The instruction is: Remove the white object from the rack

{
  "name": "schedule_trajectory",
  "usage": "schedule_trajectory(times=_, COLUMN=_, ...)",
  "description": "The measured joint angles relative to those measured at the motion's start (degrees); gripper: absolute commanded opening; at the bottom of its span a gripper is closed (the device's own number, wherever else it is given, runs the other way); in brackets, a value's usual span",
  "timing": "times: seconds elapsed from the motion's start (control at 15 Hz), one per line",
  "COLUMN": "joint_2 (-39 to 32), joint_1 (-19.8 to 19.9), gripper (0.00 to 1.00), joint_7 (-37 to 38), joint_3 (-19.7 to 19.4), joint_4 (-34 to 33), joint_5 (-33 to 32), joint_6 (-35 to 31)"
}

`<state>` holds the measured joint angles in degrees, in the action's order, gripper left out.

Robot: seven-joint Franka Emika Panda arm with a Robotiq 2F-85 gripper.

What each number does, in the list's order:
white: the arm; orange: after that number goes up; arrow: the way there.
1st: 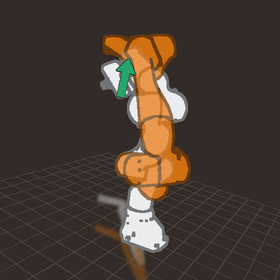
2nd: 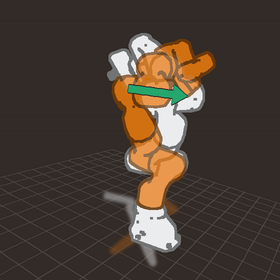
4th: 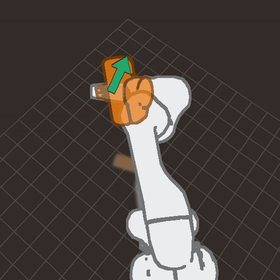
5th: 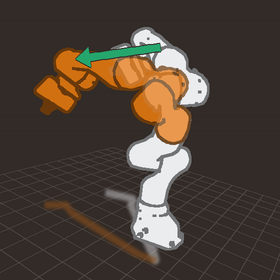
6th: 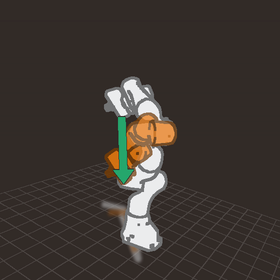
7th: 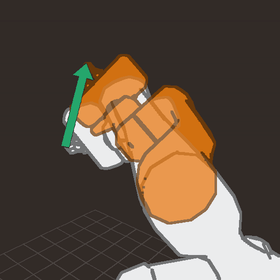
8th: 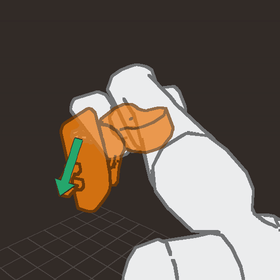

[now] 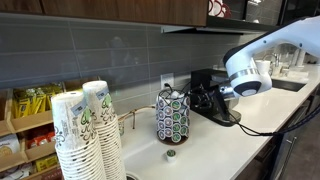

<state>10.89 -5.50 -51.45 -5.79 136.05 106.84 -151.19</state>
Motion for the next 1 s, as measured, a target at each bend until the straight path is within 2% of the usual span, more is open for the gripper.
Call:
schedule_trajectory(times=0.47, joint_2=-0.4, joint_1=0.3, gripper=0.75, joint_7=0.0, joint_3=-0.7, joint_4=0.1, joint_5=1.9, joint_6=0.4)
schedule_trajectory(times=0.8, joint_2=-1.0, joint_1=0.5, gripper=0.67, joint_7=0.0, joint_3=-1.1, joint_4=0.2, joint_5=3.4, joint_6=0.9)
schedule_trajectory(times=1.0, joint_2=-1.1, joint_1=0.5, gripper=0.66, joint_7=0.1, joint_3=-1.3, joint_4=0.2, joint_5=4.0, joint_6=1.5)
